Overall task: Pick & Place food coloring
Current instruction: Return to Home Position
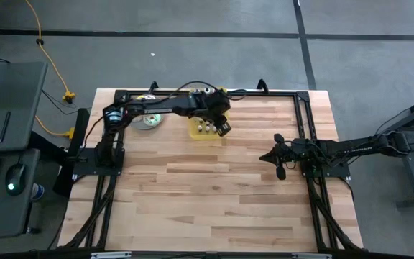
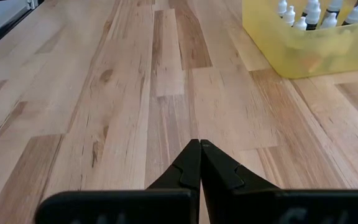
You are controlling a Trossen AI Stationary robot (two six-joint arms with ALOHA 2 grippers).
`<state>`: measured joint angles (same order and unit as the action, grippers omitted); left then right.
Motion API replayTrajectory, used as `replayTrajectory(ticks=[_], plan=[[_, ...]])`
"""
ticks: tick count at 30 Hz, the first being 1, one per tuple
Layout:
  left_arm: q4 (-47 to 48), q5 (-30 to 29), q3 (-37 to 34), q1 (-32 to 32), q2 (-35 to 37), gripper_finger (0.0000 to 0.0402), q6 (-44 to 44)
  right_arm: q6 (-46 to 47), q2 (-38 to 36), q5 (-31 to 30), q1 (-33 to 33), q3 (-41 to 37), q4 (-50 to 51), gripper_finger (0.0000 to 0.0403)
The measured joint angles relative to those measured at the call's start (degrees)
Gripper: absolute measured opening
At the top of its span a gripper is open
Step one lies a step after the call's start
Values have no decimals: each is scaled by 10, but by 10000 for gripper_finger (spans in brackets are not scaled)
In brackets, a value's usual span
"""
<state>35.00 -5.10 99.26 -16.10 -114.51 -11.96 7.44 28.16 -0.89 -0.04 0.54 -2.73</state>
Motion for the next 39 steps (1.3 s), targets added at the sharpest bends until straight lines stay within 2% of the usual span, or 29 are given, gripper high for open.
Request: replayTrajectory(ticks=[7, 12, 19, 25, 29, 39], plan=[[51, 2, 0, 20, 72, 107, 46, 0, 0, 0, 0, 0, -1, 0], [71, 51, -30, 50, 143, 107, 88, 0, 0, 0, 0, 0, 0, 0], [1, 83, -166, 91, 269, 107, 93, 0, 0, 0, 0, 0, 0, 0], [-71, 149, -292, 110, 359, 107, 92, 0, 0, 0, 0, 0, -1, 0], [-132, 174, -367, 123, 417, 107, 84, 0, 0, 0, 0, 0, -1, 0], [-191, 182, -469, 131, 504, 107, 72, 0, 0, 0, 0, 0, 0, 0]])
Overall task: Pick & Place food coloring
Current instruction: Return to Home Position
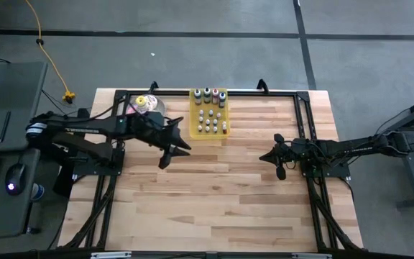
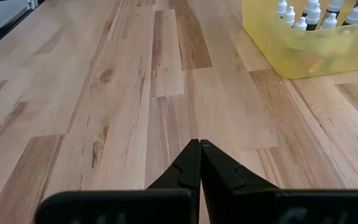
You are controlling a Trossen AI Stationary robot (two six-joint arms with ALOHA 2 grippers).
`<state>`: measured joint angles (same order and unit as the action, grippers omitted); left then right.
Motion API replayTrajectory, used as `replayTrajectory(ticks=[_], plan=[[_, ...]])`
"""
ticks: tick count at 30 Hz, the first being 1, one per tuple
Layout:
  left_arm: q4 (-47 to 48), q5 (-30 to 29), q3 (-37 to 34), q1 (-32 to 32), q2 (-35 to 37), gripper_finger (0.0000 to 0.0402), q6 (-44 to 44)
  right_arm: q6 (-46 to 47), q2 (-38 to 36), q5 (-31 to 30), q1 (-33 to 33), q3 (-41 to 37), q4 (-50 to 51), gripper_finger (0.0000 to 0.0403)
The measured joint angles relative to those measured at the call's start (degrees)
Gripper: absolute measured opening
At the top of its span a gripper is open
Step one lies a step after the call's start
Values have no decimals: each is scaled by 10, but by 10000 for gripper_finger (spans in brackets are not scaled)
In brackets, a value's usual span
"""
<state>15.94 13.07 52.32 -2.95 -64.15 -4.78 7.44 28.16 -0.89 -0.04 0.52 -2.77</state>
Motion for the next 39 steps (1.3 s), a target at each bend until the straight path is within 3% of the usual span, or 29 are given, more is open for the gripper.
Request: replayTrajectory(ticks=[17, 22, 30, 39], plan=[[-329, -19, -290, -5, 165, 107, 5, 0, 0, 0, 0, 0, 0, 0], [-403, 31, -360, -42, 214, 107, 4, 0, 0, 0, 0, 0, 0, 0], [-394, 44, -428, -64, 344, 107, -30, 0, 0, 0, 0, 0, 0, 0], [-251, 46, -432, -64, 491, 107, -73, 0, 0, 0, 0, 0, 0, 0]])
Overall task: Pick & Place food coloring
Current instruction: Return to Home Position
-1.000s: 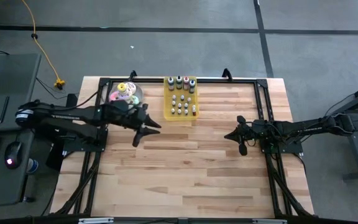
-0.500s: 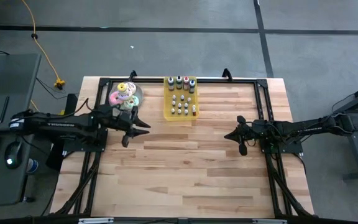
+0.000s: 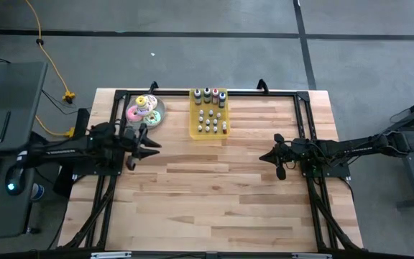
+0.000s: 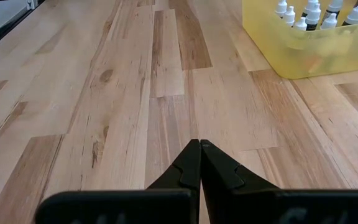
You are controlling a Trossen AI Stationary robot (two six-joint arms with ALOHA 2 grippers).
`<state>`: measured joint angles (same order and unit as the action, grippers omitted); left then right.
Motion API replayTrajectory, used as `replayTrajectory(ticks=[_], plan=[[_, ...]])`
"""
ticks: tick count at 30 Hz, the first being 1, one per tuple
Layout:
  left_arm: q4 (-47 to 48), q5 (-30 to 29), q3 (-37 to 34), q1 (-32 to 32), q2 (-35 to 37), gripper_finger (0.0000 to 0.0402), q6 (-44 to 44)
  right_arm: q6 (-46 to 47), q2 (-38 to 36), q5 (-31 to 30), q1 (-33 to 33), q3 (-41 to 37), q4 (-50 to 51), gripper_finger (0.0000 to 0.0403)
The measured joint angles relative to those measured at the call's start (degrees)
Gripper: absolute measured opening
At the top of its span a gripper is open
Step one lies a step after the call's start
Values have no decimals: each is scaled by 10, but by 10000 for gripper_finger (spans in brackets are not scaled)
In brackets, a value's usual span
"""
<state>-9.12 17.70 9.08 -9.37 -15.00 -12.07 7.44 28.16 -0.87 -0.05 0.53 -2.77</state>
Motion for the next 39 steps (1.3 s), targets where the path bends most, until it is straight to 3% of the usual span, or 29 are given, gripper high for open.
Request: replayTrajectory(ticks=[7, 16, 20, 29, 39], plan=[[81, -2, 0, 0, 79, 107, -18, 0, 0, 0, 0, 0, 0, 0], [105, -30, 0, 0, 135, 106, -23, 0, 0, 0, 0, 0, 0, 0], [128, -47, 0, 1, 146, 106, -37, 0, 0, 0, 0, 0, 0, 0], [72, -68, -51, 55, 146, 106, -59, 0, 0, 0, 0, 0, 0, 0], [56, -79, -80, 57, 146, 106, -59, 0, 0, 0, 0, 0, 0, 0]])
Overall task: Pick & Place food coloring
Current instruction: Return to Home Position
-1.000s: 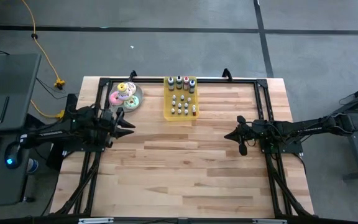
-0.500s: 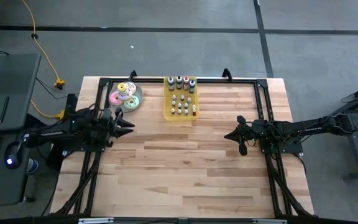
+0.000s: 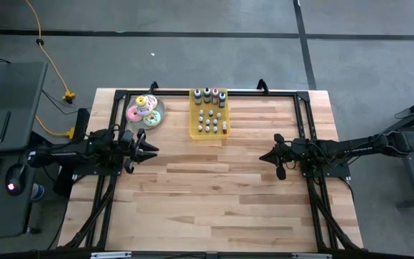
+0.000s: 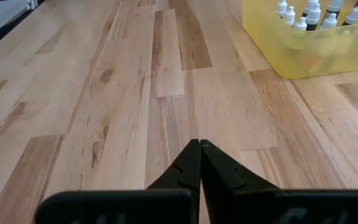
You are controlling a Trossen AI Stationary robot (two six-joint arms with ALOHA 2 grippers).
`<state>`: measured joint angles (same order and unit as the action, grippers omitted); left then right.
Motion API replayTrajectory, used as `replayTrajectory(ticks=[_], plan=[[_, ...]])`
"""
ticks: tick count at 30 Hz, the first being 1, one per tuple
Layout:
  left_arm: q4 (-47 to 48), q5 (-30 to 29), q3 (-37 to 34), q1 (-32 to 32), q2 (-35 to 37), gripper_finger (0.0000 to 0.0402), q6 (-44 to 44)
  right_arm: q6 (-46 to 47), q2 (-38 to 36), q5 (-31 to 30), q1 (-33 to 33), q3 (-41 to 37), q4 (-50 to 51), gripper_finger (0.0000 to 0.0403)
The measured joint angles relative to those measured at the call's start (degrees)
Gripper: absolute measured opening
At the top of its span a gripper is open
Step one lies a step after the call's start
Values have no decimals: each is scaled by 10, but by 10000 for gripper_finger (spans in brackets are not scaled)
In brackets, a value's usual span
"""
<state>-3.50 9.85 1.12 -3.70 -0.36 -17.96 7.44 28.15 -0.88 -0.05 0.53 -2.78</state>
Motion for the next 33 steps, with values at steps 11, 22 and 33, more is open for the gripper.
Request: replayTrajectory(ticks=[11, 22, 33], plan=[[-1, -20, -3, 0, 0, 106, 16, 0, 0, 0, 0, 0, 0, 0], [15, -40, -4, 0, 0, 106, 12, 0, 0, 0, 0, 0, 0, 0], [27, -92, -5, 0, 0, 106, 103, 0, 0, 0, 0, 0, 0, 0]])
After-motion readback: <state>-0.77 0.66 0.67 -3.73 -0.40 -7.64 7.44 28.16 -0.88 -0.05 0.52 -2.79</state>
